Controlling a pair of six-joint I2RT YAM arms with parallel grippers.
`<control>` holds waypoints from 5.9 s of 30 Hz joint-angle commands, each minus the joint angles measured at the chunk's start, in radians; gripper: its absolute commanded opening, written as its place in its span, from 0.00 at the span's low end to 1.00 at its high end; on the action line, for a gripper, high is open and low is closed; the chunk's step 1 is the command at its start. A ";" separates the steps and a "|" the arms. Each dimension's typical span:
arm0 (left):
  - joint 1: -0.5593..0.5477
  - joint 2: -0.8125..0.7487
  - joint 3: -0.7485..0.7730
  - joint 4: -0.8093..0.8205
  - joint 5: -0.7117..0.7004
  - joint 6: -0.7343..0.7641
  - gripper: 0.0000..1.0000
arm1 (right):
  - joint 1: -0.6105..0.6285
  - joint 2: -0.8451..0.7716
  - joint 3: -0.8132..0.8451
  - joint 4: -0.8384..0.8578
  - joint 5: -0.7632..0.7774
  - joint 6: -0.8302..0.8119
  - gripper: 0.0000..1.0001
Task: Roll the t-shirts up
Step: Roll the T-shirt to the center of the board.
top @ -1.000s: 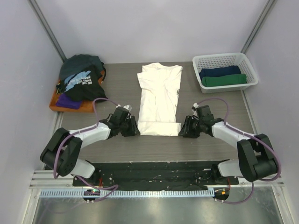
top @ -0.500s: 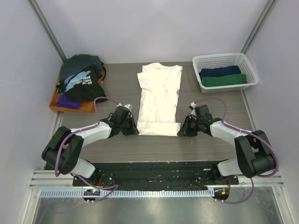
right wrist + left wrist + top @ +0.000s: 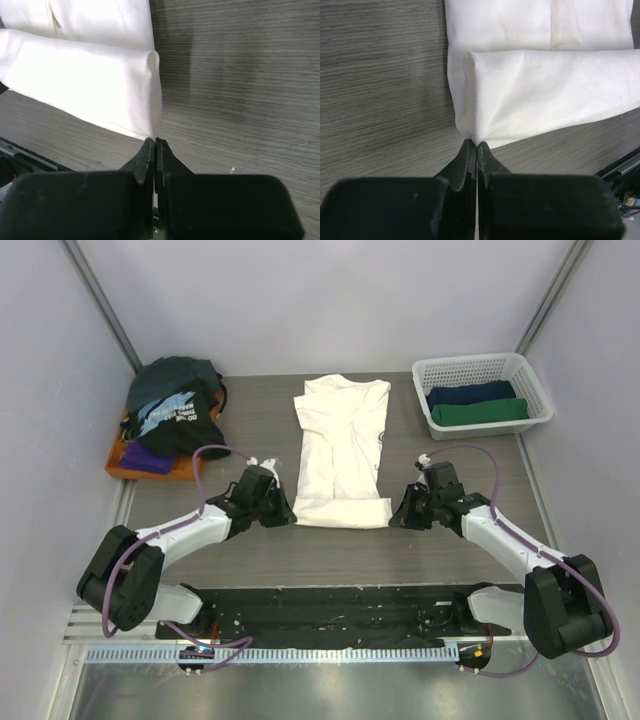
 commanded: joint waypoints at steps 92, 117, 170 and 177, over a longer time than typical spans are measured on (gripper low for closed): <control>0.135 0.295 0.281 0.059 0.108 -0.057 0.35 | -0.071 0.430 0.424 0.018 0.115 0.010 0.37; 0.182 0.595 0.525 0.104 0.105 -0.118 0.17 | -0.048 0.744 0.660 0.036 0.177 0.053 0.32; 0.186 0.495 0.310 0.191 -0.032 -0.130 0.03 | 0.059 0.623 0.700 -0.068 0.301 -0.113 0.37; 0.184 0.351 0.286 0.086 -0.070 -0.109 0.32 | 0.064 0.335 0.441 -0.053 0.308 -0.096 0.38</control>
